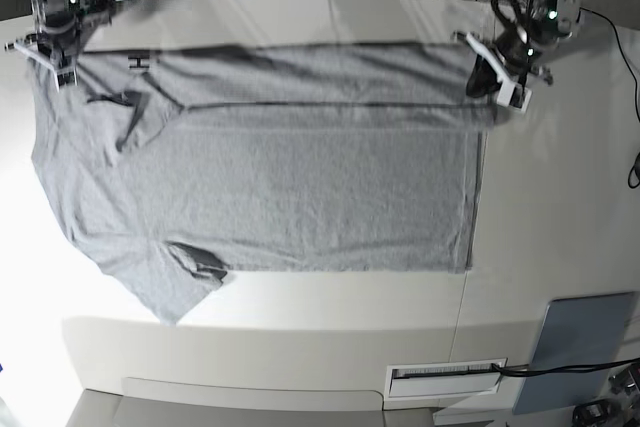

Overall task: Fold the T-shirt properly
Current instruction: 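Drag the shirt toward the robot base with both grippers, then release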

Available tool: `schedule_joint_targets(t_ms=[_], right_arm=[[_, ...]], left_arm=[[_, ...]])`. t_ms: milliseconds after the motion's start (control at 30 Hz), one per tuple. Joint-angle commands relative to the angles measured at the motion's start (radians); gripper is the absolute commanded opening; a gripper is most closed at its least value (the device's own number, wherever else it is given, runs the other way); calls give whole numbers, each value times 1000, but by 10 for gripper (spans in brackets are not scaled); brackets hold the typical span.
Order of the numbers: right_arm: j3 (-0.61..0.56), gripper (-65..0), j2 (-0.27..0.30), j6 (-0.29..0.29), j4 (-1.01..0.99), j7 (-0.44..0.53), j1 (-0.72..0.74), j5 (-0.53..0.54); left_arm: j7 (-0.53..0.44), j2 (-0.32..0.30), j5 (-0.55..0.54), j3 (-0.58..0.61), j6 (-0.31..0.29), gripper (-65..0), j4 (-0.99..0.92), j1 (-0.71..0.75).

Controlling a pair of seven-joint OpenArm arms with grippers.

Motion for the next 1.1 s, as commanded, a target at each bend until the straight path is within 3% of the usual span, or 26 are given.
schedule_joint_targets(t_ms=[0, 300, 467, 633, 800, 967, 1067], right_arm=[[27, -650, 19, -11, 24, 1, -31, -5], [121, -650, 8, -13, 108, 26, -209, -5], [137, -650, 8, -39, 195, 100, -195, -2], [137, -650, 8, 55, 146, 80, -21, 109], [137, -650, 8, 113, 17, 63, 122, 119], [137, -650, 8, 196, -125, 62, 194, 142], [137, -650, 9, 211, -164, 36, 190, 141]], left_arm=[[245, -3, 95, 14, 10, -650, -27, 69], [242, -3, 98, 14, -30, -650, 37, 179], [211, -3, 98, 14, -30, -650, 45, 174], [209, -2, 98, 14, -30, -650, 48, 146], [209, -3, 98, 14, 4, -650, 48, 115], [209, -3, 99, 14, 21, -650, 48, 110], [210, -3, 99, 14, 20, -650, 48, 110]])
